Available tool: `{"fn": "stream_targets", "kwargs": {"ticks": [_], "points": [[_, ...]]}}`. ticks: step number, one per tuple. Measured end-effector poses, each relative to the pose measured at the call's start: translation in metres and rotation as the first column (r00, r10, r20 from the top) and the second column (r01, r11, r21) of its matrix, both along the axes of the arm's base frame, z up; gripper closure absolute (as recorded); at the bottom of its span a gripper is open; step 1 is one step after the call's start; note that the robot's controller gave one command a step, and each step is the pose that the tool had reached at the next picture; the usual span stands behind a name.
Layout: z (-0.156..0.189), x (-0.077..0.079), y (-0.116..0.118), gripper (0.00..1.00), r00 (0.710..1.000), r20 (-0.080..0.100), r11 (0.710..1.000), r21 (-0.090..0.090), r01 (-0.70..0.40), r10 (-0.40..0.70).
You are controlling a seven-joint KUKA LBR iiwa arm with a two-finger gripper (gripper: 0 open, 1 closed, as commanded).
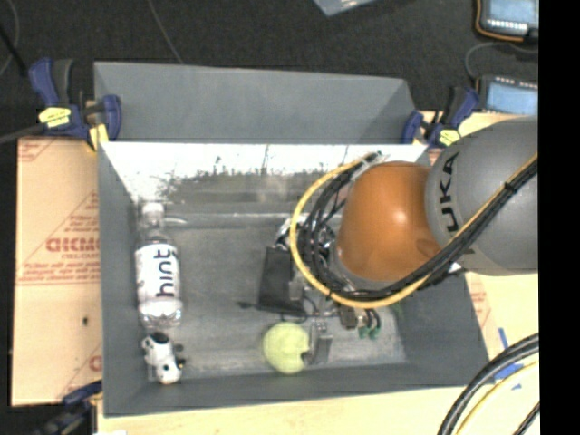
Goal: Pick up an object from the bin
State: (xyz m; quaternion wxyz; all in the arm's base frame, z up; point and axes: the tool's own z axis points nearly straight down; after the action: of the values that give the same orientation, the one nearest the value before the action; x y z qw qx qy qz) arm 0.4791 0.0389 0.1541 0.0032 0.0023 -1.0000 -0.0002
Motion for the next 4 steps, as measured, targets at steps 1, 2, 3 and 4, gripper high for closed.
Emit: {"fn": "stream_targets", "kwargs": {"ticks": [1,2,3,4], "points": [[0.004,0.002,0.000,0.00,1.000,0.008,1.000,0.001,0.002,-0.002],[-0.047,0.068,-0.020,0.00,0.997,0.011,0.997,0.001,0.077,-0.077],[-0.031,0.106,-0.025,0.00,0.991,0.003,0.991,0.001,0.136,-0.136],[-0.024,0.098,-0.026,0.00,0.981,0.018,0.981,0.003,0.194,-0.194]]}}
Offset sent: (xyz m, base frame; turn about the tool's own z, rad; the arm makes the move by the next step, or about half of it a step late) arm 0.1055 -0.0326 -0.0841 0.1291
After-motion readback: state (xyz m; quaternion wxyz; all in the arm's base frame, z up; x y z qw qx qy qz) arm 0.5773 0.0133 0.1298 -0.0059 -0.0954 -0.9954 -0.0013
